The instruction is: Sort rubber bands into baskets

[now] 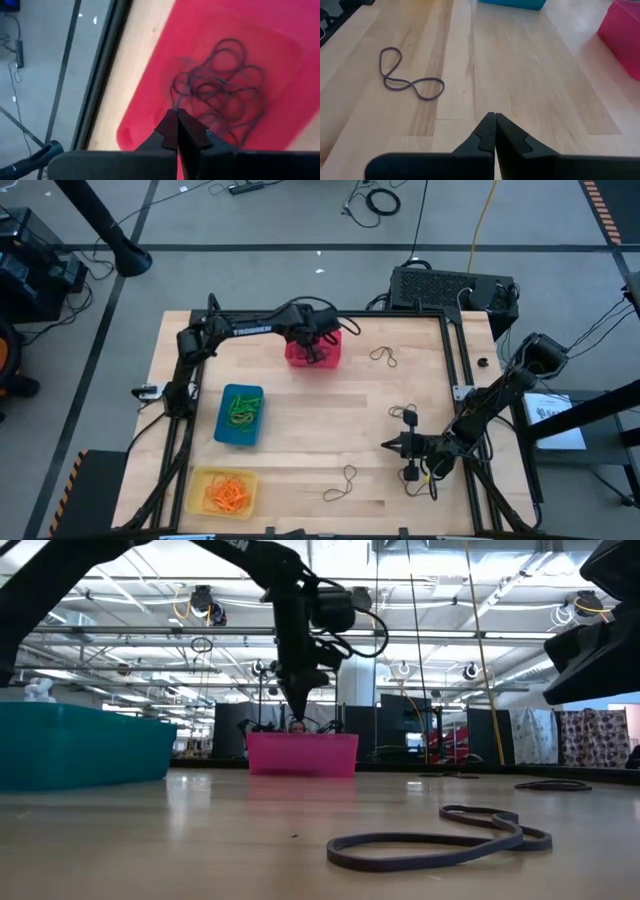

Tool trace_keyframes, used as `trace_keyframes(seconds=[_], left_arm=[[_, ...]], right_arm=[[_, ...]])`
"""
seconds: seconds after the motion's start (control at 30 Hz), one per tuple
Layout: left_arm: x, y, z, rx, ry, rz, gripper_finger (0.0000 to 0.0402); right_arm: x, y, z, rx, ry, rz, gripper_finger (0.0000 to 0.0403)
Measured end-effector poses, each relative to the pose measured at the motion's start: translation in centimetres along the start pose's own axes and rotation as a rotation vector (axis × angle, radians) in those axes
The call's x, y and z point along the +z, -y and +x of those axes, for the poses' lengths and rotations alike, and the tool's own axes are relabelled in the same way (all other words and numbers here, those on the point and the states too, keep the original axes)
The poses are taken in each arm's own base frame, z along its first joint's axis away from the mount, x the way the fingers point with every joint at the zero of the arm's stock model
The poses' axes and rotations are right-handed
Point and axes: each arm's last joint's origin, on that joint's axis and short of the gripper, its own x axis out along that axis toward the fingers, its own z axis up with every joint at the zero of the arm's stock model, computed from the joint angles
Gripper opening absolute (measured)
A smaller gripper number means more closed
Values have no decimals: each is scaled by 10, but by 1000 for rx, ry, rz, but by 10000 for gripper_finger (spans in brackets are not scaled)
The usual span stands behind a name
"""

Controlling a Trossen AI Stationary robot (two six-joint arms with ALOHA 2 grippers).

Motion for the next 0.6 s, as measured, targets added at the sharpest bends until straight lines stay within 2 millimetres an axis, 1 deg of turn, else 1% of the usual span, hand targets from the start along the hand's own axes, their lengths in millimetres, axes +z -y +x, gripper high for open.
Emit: trace_keyframes(seconds=[0.1,0.2,0.43,0.6], left_arm=[[-4,1,6,0,-15,1,8],[-4,4,5,2,-14,9,24],[0,14,0,26,24,27,75],[0,14,0,47,22,27,111]], right_arm=[[0,0,0,-1,-1,-8,0],[0,0,0,-1,0,-34,0],[3,5,5,-32,5,-39,0],[4,9,7,-47,1,-27,0]])
